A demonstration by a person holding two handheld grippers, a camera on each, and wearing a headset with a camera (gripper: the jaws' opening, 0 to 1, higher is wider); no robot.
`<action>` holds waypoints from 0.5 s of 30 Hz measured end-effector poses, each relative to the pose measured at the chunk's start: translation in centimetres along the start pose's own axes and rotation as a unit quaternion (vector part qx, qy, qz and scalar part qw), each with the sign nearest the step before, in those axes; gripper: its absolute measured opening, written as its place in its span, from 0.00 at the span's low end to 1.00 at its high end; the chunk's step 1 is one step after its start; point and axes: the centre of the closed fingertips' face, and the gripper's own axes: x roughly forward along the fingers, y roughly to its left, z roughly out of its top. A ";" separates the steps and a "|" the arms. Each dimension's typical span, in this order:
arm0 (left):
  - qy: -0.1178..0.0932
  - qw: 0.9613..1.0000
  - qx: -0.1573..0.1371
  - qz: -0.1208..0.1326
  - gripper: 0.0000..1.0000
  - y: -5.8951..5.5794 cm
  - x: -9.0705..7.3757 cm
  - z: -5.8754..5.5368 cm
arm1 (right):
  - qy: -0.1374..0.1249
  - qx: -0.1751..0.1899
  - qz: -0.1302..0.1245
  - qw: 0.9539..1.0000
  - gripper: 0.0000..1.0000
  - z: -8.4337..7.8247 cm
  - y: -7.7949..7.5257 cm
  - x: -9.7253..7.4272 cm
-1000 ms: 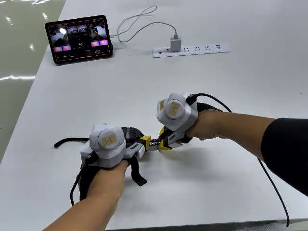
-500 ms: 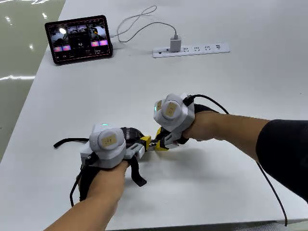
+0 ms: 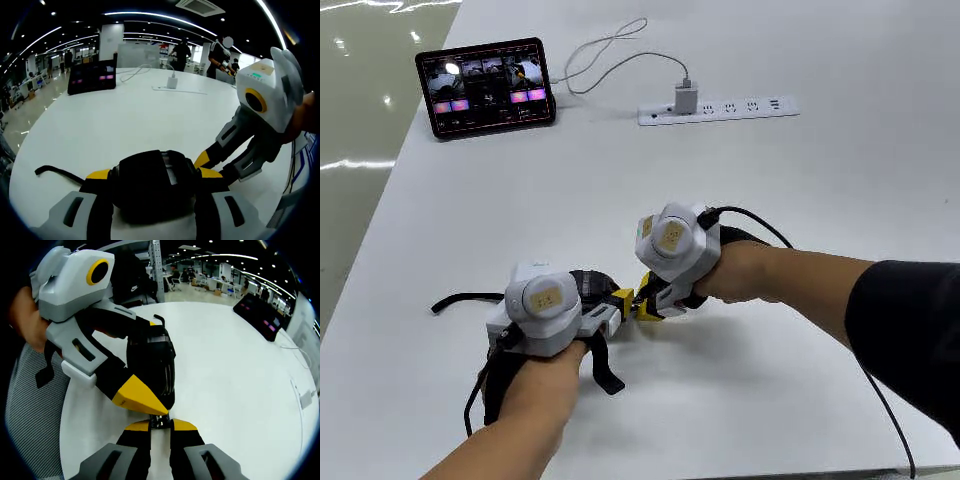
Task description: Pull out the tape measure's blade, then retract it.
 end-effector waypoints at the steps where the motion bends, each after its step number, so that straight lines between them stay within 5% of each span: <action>1: 0.000 1.000 0.000 0.000 0.61 0.0 0.0 0.0 | 0.000 -0.001 0.000 1.000 0.10 0.1 0.0 0.1; 15: 0.001 1.000 0.005 0.001 0.62 -0.1 -0.1 -0.2 | -0.002 -0.004 -0.003 1.000 0.10 0.4 0.0 0.3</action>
